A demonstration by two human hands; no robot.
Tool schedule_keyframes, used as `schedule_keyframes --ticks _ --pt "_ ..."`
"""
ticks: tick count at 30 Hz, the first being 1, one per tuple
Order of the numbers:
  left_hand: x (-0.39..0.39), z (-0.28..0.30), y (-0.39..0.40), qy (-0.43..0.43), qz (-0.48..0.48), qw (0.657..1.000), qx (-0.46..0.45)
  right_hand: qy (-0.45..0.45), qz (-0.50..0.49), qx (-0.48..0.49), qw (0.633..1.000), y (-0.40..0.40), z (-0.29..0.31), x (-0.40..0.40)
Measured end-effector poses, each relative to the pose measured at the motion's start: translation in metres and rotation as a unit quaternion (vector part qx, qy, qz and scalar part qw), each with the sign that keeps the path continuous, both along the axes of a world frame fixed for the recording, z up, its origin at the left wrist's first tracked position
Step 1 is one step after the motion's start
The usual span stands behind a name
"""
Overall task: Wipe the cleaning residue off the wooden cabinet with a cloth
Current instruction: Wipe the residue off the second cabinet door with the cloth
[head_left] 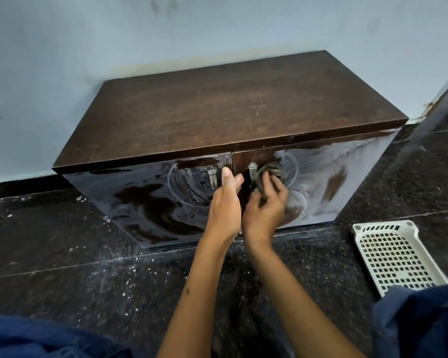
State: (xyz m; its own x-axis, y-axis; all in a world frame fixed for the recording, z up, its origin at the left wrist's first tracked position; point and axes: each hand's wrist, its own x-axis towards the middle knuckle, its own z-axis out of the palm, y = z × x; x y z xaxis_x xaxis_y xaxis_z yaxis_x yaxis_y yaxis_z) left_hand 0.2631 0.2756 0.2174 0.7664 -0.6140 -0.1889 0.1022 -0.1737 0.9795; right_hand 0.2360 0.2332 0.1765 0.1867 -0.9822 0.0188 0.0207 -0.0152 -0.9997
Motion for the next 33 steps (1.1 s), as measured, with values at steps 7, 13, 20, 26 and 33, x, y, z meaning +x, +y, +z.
schedule_keyframes --ticks 7,13,20,26,33 --pt "-0.010 -0.005 -0.018 0.019 -0.011 1.000 -0.001 0.067 -0.021 -0.071 0.995 -0.014 -0.003 -0.016" --pt "-0.012 -0.009 -0.017 0.041 0.007 0.999 0.009 0.104 0.159 -0.317 0.929 -0.015 0.000 -0.018" --pt "-0.013 -0.007 -0.021 0.078 -0.012 0.997 -0.012 0.142 0.019 -0.356 0.923 -0.040 -0.016 -0.024" --pt "-0.009 -0.017 -0.018 0.096 0.001 0.995 -0.021 0.182 0.108 -0.473 0.855 -0.030 -0.018 -0.016" --pt "-0.010 -0.009 -0.020 0.076 -0.015 0.997 -0.001 0.189 -0.018 -0.353 0.916 -0.064 -0.019 -0.034"
